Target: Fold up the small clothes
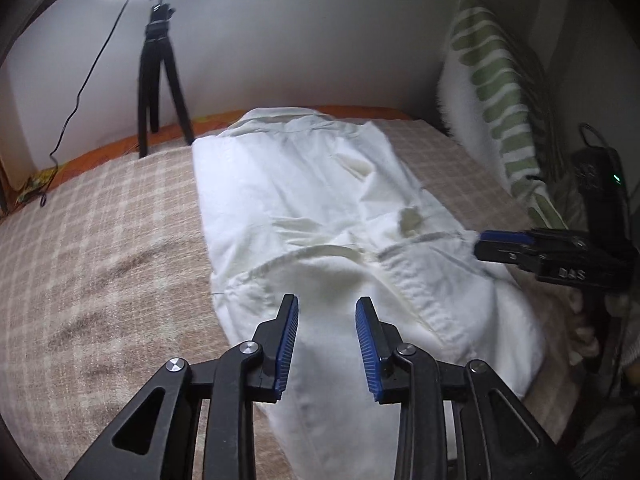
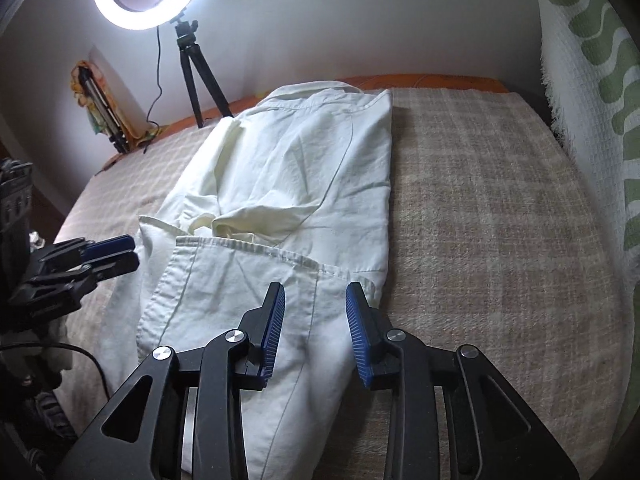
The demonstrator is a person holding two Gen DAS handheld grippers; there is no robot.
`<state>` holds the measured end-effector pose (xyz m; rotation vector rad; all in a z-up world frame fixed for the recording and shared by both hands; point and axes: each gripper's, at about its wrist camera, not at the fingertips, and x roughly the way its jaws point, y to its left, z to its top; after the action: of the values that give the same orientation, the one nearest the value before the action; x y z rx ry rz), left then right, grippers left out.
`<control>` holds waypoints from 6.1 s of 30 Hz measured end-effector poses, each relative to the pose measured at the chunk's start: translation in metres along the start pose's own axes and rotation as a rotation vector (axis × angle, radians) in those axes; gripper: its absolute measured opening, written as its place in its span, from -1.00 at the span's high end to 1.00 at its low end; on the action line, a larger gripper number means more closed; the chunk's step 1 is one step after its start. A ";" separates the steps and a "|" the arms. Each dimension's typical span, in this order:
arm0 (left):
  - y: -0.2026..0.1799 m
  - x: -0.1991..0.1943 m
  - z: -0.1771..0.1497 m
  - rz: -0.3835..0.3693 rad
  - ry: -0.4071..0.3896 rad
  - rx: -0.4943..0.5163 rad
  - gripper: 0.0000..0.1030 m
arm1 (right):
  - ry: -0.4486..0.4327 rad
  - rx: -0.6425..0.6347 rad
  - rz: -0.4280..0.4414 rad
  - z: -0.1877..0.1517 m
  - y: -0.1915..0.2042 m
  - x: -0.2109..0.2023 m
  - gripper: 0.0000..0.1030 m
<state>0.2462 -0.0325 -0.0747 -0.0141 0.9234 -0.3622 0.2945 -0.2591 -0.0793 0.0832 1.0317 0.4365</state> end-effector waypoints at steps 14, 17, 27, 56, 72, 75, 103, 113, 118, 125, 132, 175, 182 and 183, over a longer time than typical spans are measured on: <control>0.039 0.020 0.035 0.079 -0.031 -0.074 0.38 | -0.101 0.089 0.074 0.022 -0.036 -0.019 0.39; 0.058 0.024 0.045 0.073 -0.021 -0.097 0.38 | -0.115 0.093 0.133 0.041 -0.046 -0.010 0.39; 0.098 0.065 0.076 0.105 0.004 -0.086 0.31 | -0.046 0.105 0.169 0.110 -0.069 0.068 0.38; 0.140 0.093 0.148 -0.137 -0.099 -0.329 1.00 | -0.123 0.129 0.321 0.169 -0.098 0.063 1.00; 0.092 -0.038 0.109 -0.125 -0.192 -0.233 1.00 | -0.200 0.084 0.316 0.130 -0.057 -0.056 1.00; 0.082 -0.049 0.096 -0.121 -0.190 -0.223 1.00 | -0.200 0.086 0.312 0.115 -0.048 -0.073 1.00; 0.018 -0.107 -0.092 -0.075 -0.039 -0.110 0.99 | -0.082 0.000 0.095 -0.070 0.014 -0.118 0.91; 0.054 -0.113 -0.098 -0.168 -0.034 -0.334 0.20 | -0.099 0.217 0.170 -0.091 -0.015 -0.135 0.28; 0.074 -0.076 -0.101 -0.309 0.033 -0.542 0.22 | -0.040 0.415 0.288 -0.098 -0.035 -0.103 0.20; 0.062 -0.057 -0.098 -0.340 0.086 -0.533 1.00 | 0.002 0.500 0.437 -0.099 -0.034 -0.072 0.93; 0.067 -0.059 -0.106 -0.239 0.124 -0.467 1.00 | 0.005 0.307 0.378 -0.087 -0.008 -0.085 0.97; -0.014 -0.044 -0.033 -0.161 0.008 -0.133 0.49 | -0.071 0.320 0.239 0.007 -0.069 -0.025 0.84; 0.013 -0.044 0.002 -0.063 -0.076 -0.180 0.50 | -0.100 0.099 0.207 0.032 -0.005 -0.056 0.84; 0.016 -0.038 0.005 -0.054 -0.074 -0.185 0.51 | -0.080 0.049 0.200 0.032 0.009 -0.050 0.84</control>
<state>0.2341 -0.0061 -0.0443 -0.2211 0.8823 -0.3228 0.2972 -0.2662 -0.0192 0.2475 0.9592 0.5855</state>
